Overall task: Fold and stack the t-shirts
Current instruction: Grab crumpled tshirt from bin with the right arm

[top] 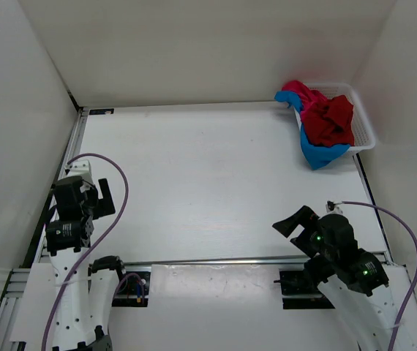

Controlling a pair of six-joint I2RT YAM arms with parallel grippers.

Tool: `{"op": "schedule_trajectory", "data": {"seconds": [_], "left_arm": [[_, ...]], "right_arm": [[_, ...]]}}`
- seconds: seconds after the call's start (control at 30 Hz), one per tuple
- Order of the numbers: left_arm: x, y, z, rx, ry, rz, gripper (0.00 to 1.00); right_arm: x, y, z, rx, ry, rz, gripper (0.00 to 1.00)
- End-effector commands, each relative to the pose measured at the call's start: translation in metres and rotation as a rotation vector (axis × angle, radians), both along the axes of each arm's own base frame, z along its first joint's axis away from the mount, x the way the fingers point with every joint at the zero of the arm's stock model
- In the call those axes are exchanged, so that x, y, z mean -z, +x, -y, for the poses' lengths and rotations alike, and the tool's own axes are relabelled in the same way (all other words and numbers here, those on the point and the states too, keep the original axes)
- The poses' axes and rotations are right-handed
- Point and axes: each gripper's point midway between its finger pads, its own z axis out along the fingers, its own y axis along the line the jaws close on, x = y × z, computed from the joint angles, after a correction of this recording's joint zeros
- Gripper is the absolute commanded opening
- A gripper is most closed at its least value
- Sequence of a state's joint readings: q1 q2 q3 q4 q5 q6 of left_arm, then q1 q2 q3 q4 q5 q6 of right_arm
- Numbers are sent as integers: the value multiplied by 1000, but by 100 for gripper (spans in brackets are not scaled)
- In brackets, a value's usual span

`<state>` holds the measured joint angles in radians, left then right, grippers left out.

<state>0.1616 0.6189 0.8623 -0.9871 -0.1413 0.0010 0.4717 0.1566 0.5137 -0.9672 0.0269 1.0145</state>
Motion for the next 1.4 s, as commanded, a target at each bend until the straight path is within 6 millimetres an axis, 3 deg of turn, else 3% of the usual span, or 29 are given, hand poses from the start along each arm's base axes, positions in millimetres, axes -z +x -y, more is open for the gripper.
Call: {"op": "schedule_trajectory", "data": {"seconds": [0.0,0.1,0.2,0.23,0.27,0.43,0.47,0.5,0.53,0.57,0.6,0.63,0.67,0.7,0.73,0.77,0.8,0.87,0.9,0.97,1.0,1.03,1.07,1.2,1.27,1.3,1.33,1.37], "left_arm": [[-12,4,-5,-19,18,45,99],[-31,5,-12,-50,49,93,99],[-55,4,-19,-86,82,146,99],[-64,5,-19,-86,85,167,99],[-67,6,-16,-72,76,178,99],[-77,19,20,108,-32,237,99],[-85,22,20,109,-28,257,99],[-92,25,19,110,-22,284,99],[-105,29,13,85,5,332,99],[-116,33,10,74,16,359,99],[-126,33,5,52,34,385,99],[-133,36,2,40,43,398,99],[-146,38,0,28,55,424,99],[-153,40,-5,6,69,439,99],[-155,43,-8,-6,74,431,99],[-164,43,-11,-20,83,445,99],[-161,45,-13,-31,87,432,99],[-161,50,-16,-42,91,419,99],[-156,55,-15,-31,82,399,99],[-147,62,-9,5,59,373,99],[-136,68,-8,14,48,340,99],[-134,70,-8,14,46,330,99],[-122,75,-9,14,36,294,99],[-106,83,-15,7,13,242,99],[-105,85,-21,-12,8,233,99],[-101,88,-20,-5,0,219,99],[-105,89,-18,6,-5,229,99],[-102,91,-21,-4,-7,217,99]], "right_arm": [[8,-4,8,15,-46,-27,100],[-7,0,8,-29,-76,37,100],[-36,10,7,-73,-117,128,100],[-57,17,12,-50,-138,184,100],[-62,26,15,-60,-199,185,100],[-132,78,29,-53,-461,239,100],[-161,103,24,-51,-509,249,100],[-175,116,26,-47,-562,260,100],[-173,144,36,-30,-690,208,100],[-213,162,39,20,-695,278,100],[-210,191,39,5,-752,249,100],[-218,212,57,63,-755,240,100],[-241,229,54,71,-690,290,100],[-225,264,75,116,-690,223,100],[-221,280,84,142,-673,200,100],[-239,299,95,199,-658,228,100],[-208,331,116,240,-661,138,100],[-197,363,135,291,-652,111,100],[-183,390,152,318,-655,89,100],[-169,416,165,344,-656,90,100],[-146,433,171,345,-658,65,100],[-142,447,180,363,-663,97,100],[-122,459,183,356,-679,81,100],[-87,476,198,371,-719,48,97],[-88,474,207,412,-756,36,70],[-90,470,211,429,-772,30,51],[-107,467,214,460,-783,58,13],[-118,464,218,493,-789,73,0]]}}
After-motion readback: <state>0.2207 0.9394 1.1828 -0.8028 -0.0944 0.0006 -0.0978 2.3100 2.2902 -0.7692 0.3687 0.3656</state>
